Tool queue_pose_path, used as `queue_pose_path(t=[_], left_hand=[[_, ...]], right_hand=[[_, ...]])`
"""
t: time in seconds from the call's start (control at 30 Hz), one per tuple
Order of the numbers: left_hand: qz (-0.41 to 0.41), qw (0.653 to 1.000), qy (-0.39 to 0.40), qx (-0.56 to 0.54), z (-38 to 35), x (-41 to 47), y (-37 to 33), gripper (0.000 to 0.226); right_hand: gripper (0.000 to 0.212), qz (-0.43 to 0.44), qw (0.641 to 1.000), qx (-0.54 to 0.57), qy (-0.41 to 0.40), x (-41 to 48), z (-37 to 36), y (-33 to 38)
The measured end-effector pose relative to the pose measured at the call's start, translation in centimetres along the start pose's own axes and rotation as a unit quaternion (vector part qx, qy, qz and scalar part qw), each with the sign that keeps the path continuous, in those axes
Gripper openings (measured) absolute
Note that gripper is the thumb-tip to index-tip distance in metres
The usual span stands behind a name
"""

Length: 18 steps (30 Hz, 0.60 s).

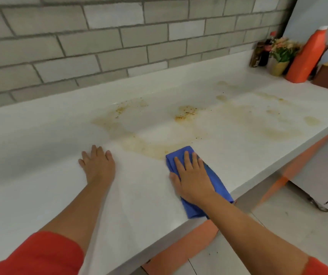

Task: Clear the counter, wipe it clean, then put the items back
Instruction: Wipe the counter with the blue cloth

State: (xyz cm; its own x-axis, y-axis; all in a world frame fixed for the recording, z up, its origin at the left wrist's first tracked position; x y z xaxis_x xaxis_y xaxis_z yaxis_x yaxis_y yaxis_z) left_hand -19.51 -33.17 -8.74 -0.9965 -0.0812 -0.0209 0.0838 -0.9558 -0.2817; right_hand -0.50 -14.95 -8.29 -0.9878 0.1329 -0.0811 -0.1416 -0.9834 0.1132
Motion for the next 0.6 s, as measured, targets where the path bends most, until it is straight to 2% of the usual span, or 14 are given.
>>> queue_pose_path(t=[0.07, 0.13, 0.23, 0.33, 0.4, 0.47, 0.53, 0.6], left_hand=[[-0.008, 1.000, 0.012, 0.013, -0.2, 0.0, 0.0, 0.050], [-0.005, 1.000, 0.019, 0.017, -0.3, 0.1, 0.0, 0.051], [0.000, 0.999, 0.024, 0.026, -0.4, 0.4, 0.0, 0.052], [0.007, 0.999, 0.028, 0.035, -0.4, 0.2, -0.3, 0.053], [0.008, 0.999, 0.030, 0.037, -0.4, 0.1, -0.4, 0.053], [0.004, 0.999, 0.029, 0.036, -0.3, 0.1, -0.4, 0.053], [0.004, 0.999, 0.032, 0.034, -0.3, 0.1, -0.3, 0.053], [0.006, 0.999, 0.037, 0.033, -0.4, 0.1, 0.0, 0.053]], right_hand=[[0.092, 0.083, 0.996, 0.023, 0.015, -2.4, -0.2, 1.6], [0.094, 0.078, 0.997, 0.028, 0.007, -3.1, 0.0, -0.5], [0.061, -0.064, 0.998, -0.017, -0.011, -0.7, 0.7, -6.0], [0.058, -0.197, 0.980, -0.020, -0.005, 2.6, 1.1, -6.9], [0.061, -0.213, 0.977, -0.008, -0.007, 3.9, 0.6, -3.7], [0.061, -0.148, 0.989, -0.012, -0.022, 3.9, -0.4, 1.5], [0.062, -0.028, 0.999, -0.011, -0.018, 2.3, -1.0, 6.4], [0.076, 0.086, 0.996, 0.006, -0.001, -0.3, -1.2, 8.1]])
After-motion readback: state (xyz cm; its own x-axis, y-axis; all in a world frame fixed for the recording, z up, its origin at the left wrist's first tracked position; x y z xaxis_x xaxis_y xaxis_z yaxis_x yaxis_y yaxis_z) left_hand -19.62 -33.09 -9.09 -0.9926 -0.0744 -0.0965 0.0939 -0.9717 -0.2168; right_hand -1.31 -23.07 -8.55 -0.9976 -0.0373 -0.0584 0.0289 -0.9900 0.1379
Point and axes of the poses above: each hand's wrist, its own x-axis towards the middle knuckle, its own z-axis out of the back of the hand, y = z × x, the point moved 2 cm from there along x, towards the middle knuckle, and after that the axes turned 15 degrees about z, right-handed, at the moved point
